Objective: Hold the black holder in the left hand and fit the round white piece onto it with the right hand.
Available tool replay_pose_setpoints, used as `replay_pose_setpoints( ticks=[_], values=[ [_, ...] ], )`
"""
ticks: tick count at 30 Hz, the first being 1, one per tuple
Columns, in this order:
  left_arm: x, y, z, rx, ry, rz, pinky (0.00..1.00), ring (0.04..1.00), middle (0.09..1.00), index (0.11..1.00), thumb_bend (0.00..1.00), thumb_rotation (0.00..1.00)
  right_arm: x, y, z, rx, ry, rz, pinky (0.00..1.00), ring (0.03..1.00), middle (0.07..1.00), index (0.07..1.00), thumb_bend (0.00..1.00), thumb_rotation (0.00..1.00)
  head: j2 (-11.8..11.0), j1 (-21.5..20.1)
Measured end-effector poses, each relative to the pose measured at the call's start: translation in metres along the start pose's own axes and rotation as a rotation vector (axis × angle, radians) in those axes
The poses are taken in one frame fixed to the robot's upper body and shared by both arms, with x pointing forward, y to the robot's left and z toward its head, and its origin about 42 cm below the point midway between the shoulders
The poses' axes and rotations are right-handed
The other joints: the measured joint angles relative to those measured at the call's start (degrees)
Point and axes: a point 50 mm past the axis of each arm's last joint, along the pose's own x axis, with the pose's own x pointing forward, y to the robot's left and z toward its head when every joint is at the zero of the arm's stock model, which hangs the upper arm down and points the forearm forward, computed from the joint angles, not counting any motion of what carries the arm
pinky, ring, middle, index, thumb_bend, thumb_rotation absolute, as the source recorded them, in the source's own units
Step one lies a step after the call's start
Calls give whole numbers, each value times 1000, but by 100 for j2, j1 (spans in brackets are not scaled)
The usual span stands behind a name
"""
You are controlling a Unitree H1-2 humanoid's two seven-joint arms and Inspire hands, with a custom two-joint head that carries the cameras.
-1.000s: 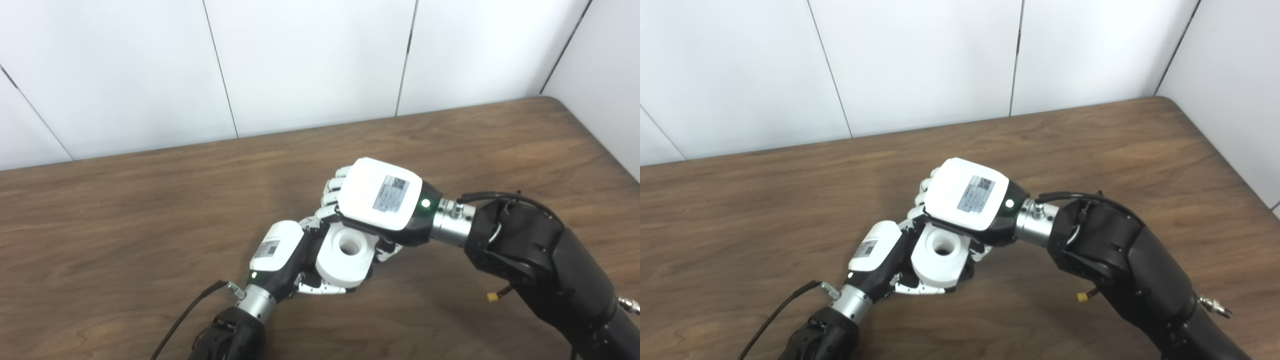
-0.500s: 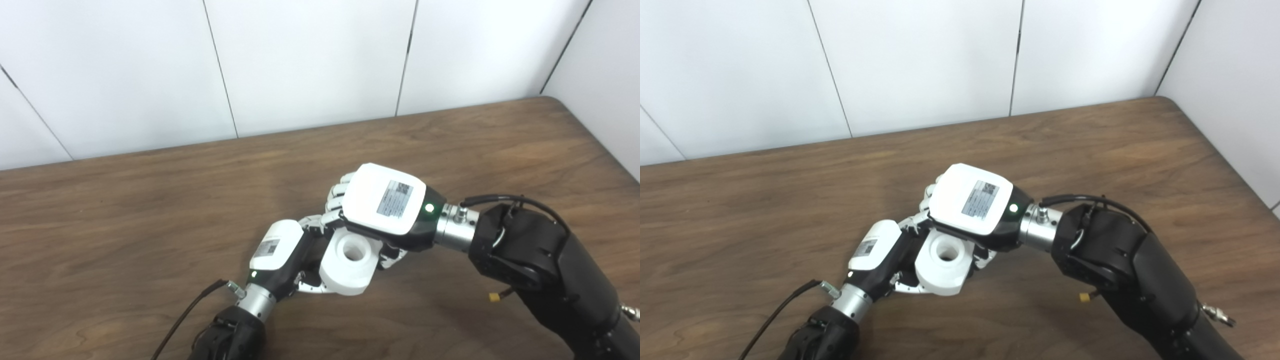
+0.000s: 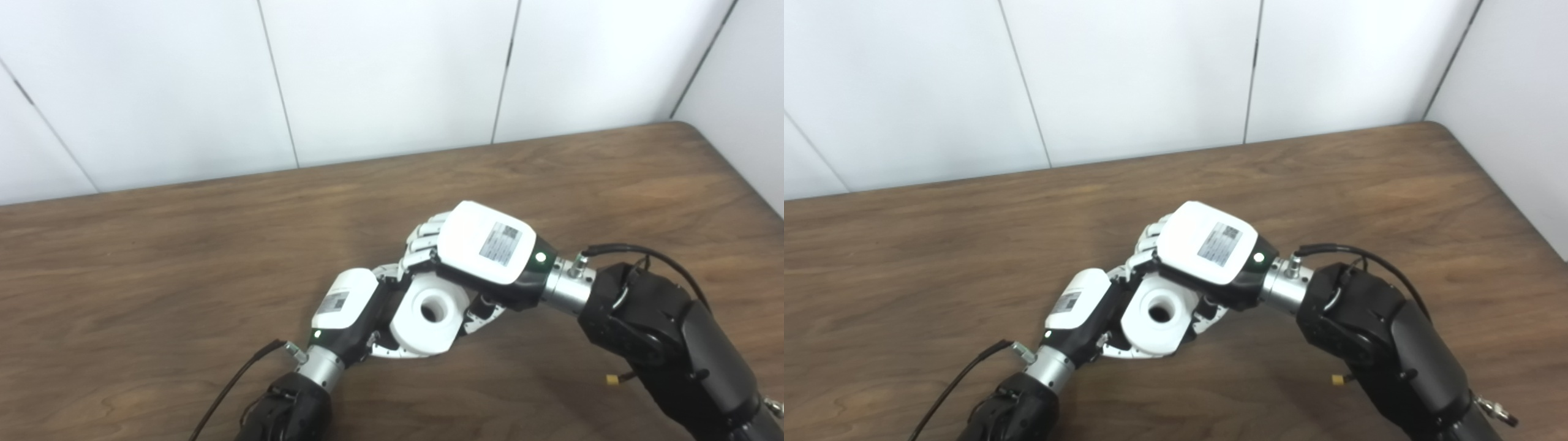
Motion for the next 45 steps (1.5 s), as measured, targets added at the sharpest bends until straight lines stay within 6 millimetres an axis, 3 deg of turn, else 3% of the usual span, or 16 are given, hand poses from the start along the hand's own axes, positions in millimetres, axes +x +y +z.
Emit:
replay_pose_setpoints(
  ticks=[13, 45],
  values=[
    [-2, -1, -1, -7, 1, 12, 991, 851, 721, 482, 523, 55, 6, -5, -5, -40, -4, 8, 569, 691, 616, 476, 522, 132, -158, -26],
    [-2, -5, 0, -9, -3, 20, 971, 846, 713, 482, 522, 54, 10, -5, -4, -27, -22, 33, 559, 699, 628, 481, 523, 138, -115, -9]
  ],
)
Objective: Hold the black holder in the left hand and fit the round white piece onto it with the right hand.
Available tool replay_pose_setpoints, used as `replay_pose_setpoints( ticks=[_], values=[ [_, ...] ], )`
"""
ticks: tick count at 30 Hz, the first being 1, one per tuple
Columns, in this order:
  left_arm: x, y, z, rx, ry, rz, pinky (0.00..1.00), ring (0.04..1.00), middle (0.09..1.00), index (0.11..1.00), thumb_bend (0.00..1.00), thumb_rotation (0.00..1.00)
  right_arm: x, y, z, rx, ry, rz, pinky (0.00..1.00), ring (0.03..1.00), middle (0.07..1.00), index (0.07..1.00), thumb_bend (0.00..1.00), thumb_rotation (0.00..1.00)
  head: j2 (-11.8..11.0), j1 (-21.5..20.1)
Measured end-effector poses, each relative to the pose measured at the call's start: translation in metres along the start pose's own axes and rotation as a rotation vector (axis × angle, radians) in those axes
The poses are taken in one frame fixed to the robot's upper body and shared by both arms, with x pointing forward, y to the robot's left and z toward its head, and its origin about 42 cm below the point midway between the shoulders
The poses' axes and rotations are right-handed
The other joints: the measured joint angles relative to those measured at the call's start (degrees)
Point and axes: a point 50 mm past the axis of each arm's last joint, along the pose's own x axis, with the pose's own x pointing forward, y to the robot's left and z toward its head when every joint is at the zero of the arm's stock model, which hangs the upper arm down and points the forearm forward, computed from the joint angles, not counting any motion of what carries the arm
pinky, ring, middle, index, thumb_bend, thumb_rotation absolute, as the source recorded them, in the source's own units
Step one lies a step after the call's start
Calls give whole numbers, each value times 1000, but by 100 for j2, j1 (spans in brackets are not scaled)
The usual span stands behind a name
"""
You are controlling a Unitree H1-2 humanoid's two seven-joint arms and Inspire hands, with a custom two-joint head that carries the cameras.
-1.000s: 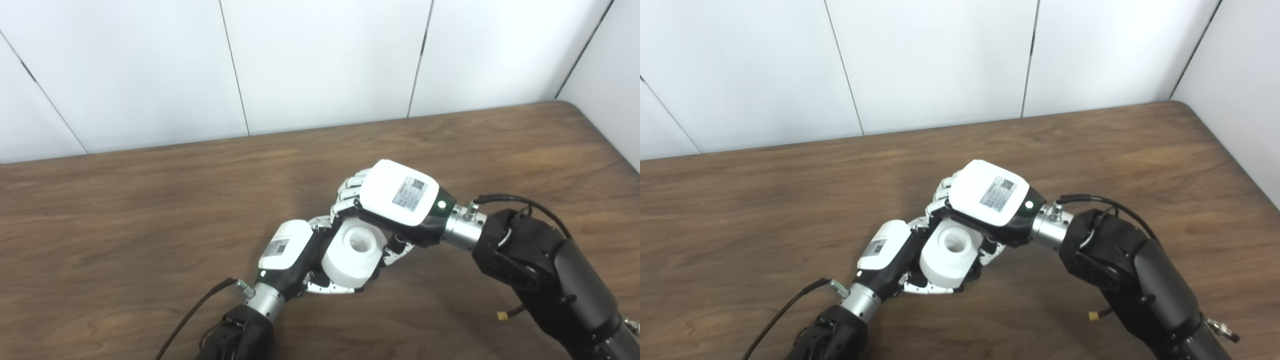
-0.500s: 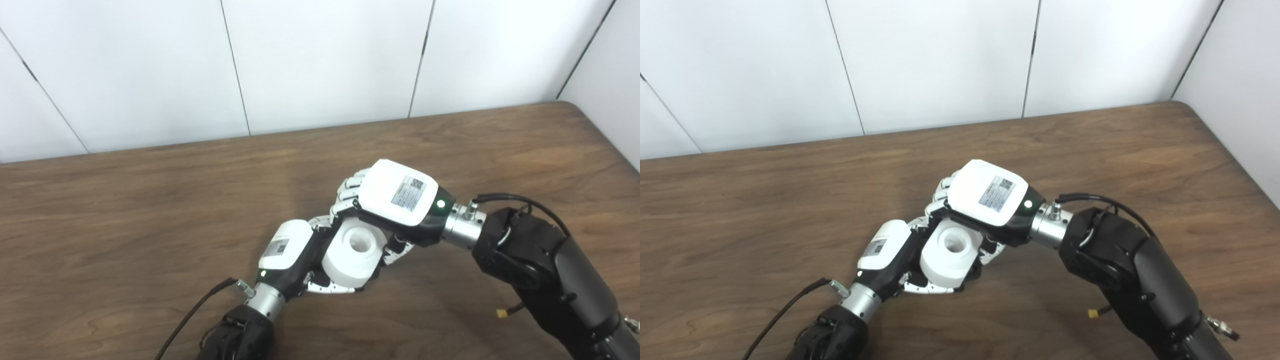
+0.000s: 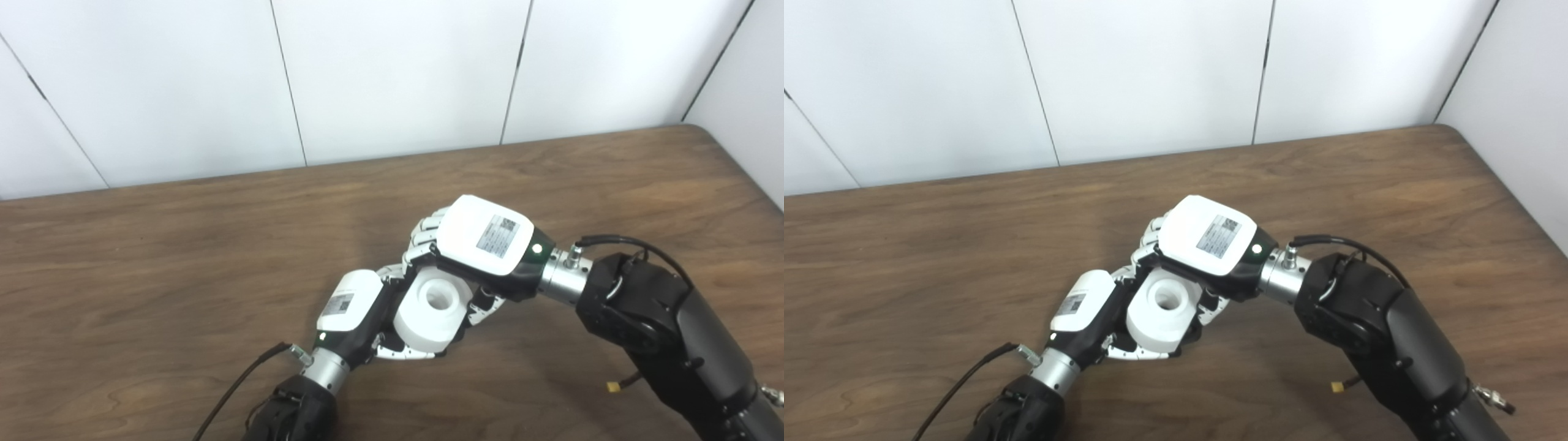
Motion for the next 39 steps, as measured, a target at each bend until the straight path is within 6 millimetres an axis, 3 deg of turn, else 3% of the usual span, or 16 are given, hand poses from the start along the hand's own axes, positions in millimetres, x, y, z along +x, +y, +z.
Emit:
replay_pose_setpoints(
  ticks=[10, 11, 14, 17, 29, 39],
  values=[
    [1, -3, 1, 0, -3, 5, 973, 846, 706, 482, 522, 54, -2, 0, -2, 8, 1, 4, 560, 722, 683, 494, 523, 156, -18, 35],
    [1, -3, 2, 0, -4, 4, 973, 846, 704, 482, 522, 54, -3, 0, -3, 11, 0, 5, 559, 723, 689, 570, 734, 222, -18, 44],
    [1, -3, 2, 0, -5, 3, 970, 844, 708, 482, 523, 55, -5, 1, -4, 22, 12, 22, 565, 737, 717, 657, 869, 288, -26, 44],
    [2, -7, 6, -3, -15, -2, 971, 841, 709, 482, 523, 55, -7, 11, 1, 46, 9, 72, 564, 753, 741, 709, 894, 319, -26, 53],
    [3, -8, 7, -5, -13, 1, 974, 845, 717, 483, 522, 54, -9, 11, -1, 71, 23, 92, 621, 834, 857, 887, 935, 363, -26, 62],
    [4, -9, 7, -5, -13, 1, 971, 846, 719, 483, 522, 54, -11, 11, -1, 85, 33, 99, 609, 844, 864, 899, 939, 383, -44, 62]
  ],
)
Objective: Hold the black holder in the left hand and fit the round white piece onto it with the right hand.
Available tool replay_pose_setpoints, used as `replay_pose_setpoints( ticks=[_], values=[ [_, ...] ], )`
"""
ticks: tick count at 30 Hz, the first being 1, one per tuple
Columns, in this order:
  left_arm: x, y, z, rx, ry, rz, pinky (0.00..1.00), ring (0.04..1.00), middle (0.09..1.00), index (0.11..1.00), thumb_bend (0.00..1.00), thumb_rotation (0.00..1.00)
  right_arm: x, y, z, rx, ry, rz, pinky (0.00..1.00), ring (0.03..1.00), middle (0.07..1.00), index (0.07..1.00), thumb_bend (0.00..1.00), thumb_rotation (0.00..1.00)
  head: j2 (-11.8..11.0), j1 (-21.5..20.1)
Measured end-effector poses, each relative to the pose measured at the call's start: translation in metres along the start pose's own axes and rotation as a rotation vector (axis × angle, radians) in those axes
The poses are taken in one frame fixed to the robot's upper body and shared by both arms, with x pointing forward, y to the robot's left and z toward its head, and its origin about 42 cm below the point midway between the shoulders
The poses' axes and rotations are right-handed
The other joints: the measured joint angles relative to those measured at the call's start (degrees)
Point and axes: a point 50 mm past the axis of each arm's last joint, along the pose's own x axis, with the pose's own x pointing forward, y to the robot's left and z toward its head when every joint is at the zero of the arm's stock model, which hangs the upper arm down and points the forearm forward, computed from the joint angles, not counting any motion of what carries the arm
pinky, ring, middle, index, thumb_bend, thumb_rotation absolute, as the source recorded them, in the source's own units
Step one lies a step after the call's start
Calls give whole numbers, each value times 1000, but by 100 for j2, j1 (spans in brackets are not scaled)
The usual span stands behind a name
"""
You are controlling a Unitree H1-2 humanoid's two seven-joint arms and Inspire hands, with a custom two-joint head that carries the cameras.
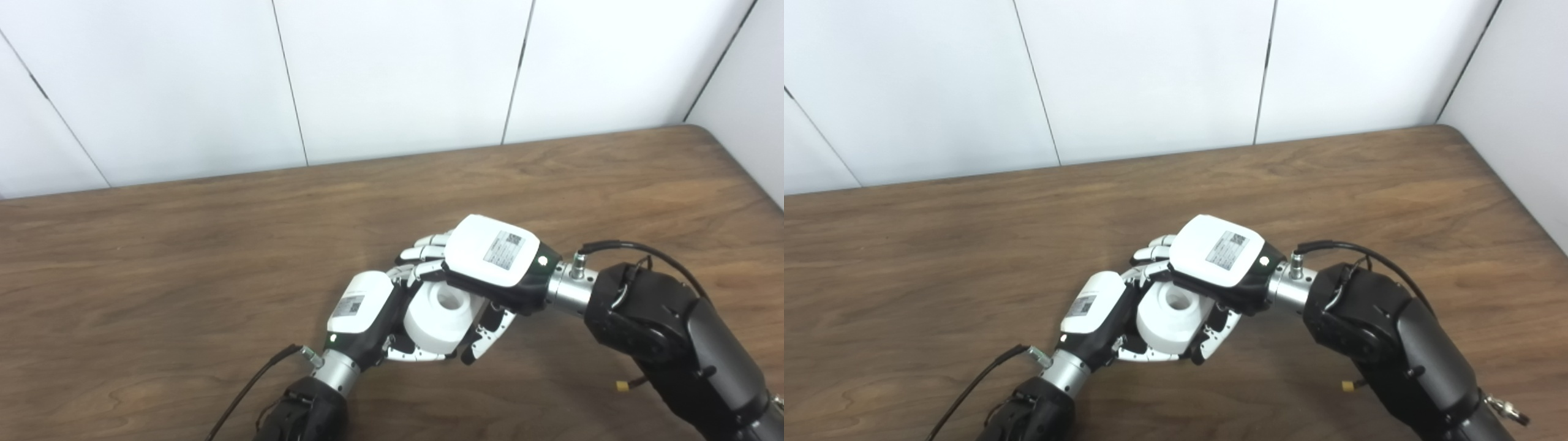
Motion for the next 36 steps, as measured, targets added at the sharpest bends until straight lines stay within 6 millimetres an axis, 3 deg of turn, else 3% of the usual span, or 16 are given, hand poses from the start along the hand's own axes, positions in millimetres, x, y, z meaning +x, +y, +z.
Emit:
replay_pose_setpoints(
  ticks=[13, 22, 36],
  values=[
    [3, -2, 0, -3, -5, 8, 974, 846, 716, 482, 522, 54, -1, 2, 0, 1, 3, 17, 599, 851, 896, 903, 951, 355, -70, 35],
    [4, -2, 0, -5, -8, 6, 973, 848, 720, 482, 522, 54, -2, 1, -2, 9, 7, 22, 639, 880, 935, 988, 948, 382, -62, -9],
    [5, -4, -1, -8, -18, 2, 969, 847, 718, 482, 522, 54, -4, -5, -6, 14, 8, 14, 635, 862, 905, 935, 951, 379, -62, -26]
  ],
)
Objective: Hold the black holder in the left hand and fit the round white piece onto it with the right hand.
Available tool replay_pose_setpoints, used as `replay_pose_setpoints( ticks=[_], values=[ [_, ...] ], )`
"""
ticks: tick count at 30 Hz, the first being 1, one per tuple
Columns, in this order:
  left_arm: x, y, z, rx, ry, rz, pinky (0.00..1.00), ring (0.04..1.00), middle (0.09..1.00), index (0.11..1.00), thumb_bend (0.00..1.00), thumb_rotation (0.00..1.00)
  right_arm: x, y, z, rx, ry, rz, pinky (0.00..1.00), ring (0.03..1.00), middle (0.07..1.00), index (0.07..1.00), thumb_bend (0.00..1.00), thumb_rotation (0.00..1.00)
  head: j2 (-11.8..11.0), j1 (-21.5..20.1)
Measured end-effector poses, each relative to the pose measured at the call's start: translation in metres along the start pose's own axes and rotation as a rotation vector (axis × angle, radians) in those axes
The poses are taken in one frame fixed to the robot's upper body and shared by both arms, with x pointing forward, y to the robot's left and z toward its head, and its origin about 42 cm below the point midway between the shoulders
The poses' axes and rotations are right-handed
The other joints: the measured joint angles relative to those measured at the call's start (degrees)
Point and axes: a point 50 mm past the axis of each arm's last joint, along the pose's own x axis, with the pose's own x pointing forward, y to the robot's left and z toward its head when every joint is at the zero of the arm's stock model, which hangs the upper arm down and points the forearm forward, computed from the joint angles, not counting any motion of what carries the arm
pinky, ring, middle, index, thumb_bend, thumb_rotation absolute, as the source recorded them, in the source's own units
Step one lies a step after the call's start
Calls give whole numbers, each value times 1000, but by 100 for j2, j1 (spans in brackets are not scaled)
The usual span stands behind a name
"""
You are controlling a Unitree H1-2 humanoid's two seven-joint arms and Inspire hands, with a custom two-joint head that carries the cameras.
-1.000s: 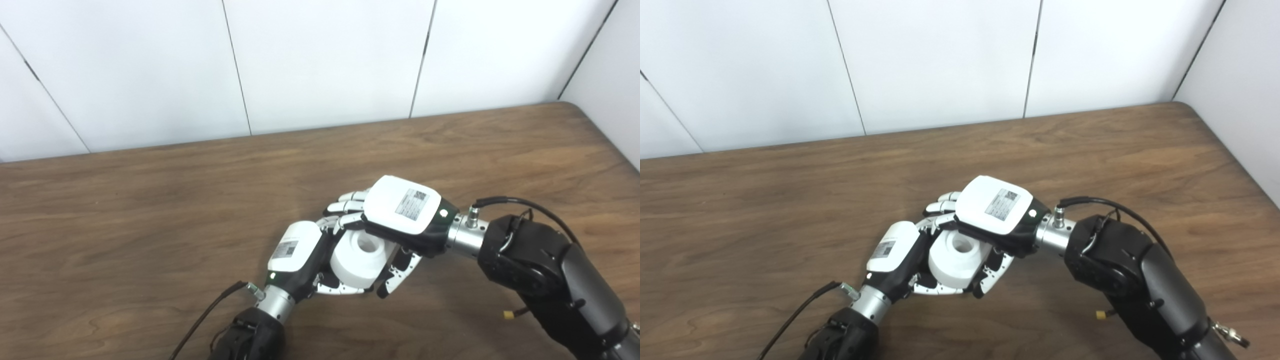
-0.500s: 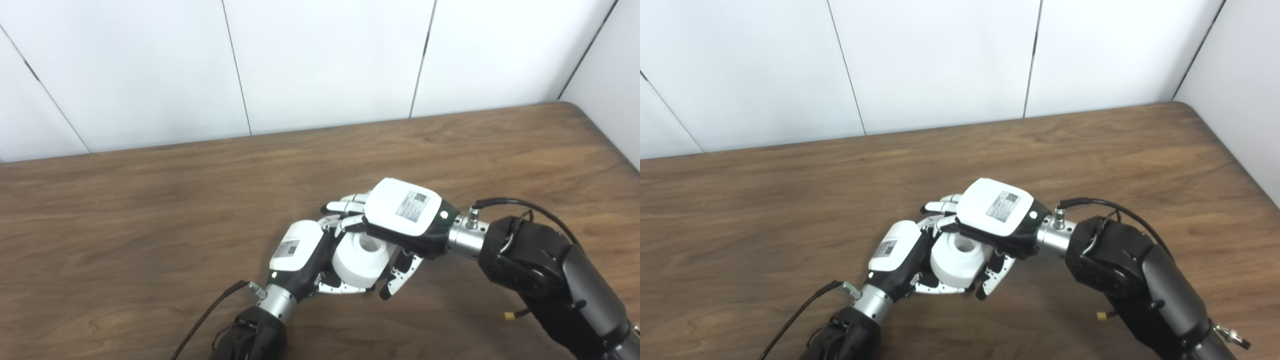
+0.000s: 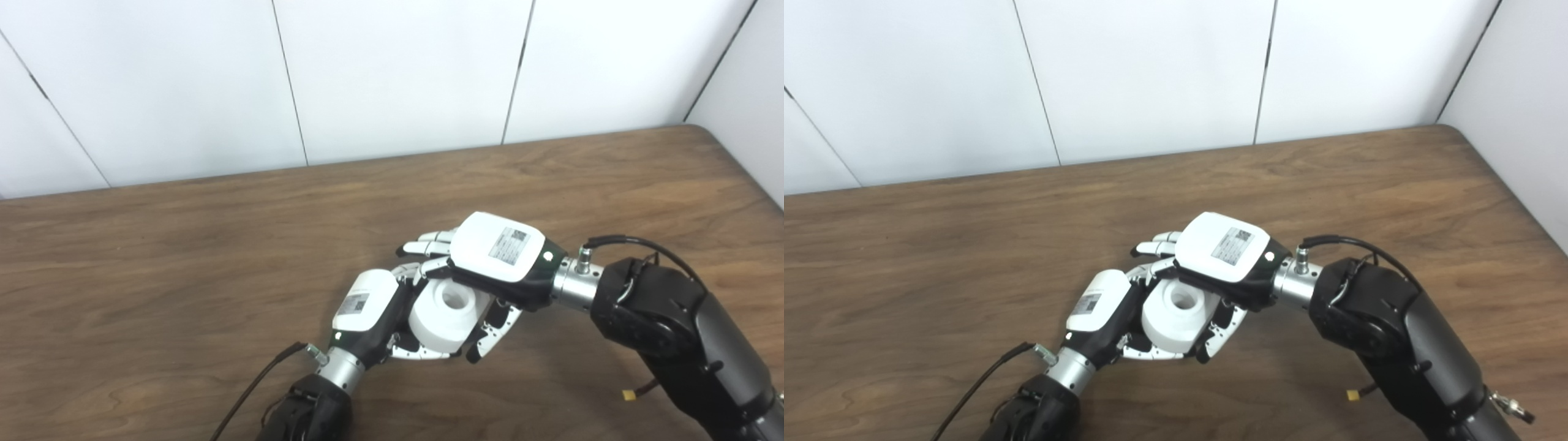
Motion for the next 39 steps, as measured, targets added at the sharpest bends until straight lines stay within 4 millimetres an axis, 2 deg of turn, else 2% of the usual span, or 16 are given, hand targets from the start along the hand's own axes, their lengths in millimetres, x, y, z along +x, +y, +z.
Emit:
replay_pose_setpoints(
  ticks=[20, 25, 28, 32, 34, 39],
  values=[
    [-1, -1, -1, -10, -2, -4, 992, 853, 725, 483, 523, 55, -2, -13, 0, -6, -5, -39, 609, 842, 941, 994, 989, 325, -53, -18],
    [-1, -2, -1, -11, -4, -4, 994, 854, 726, 483, 523, 56, -4, -14, -2, 21, 12, -42, 616, 848, 965, 1000, 1000, 357, -70, -18],
    [-2, -2, -2, -12, -8, -4, 989, 853, 723, 482, 523, 56, -4, -15, -4, 29, 24, -44, 634, 868, 975, 1000, 971, 472, -97, -9],
    [-2, -1, -4, -13, -9, -1, 988, 853, 723, 482, 523, 55, -5, -17, -6, 38, 43, -50, 647, 880, 971, 1000, 931, 702, -114, -26],
    [-2, -1, -4, -13, -7, 0, 988, 854, 723, 482, 523, 55, -6, -19, -8, 42, 57, -59, 651, 885, 967, 1000, 905, 786, -123, -44],
    [-3, 0, -5, -16, -9, 2, 990, 852, 723, 483, 522, 55, -11, -26, -15, 74, 84, -103, 637, 887, 961, 1000, 841, 943, -149, -61]
  ],
)
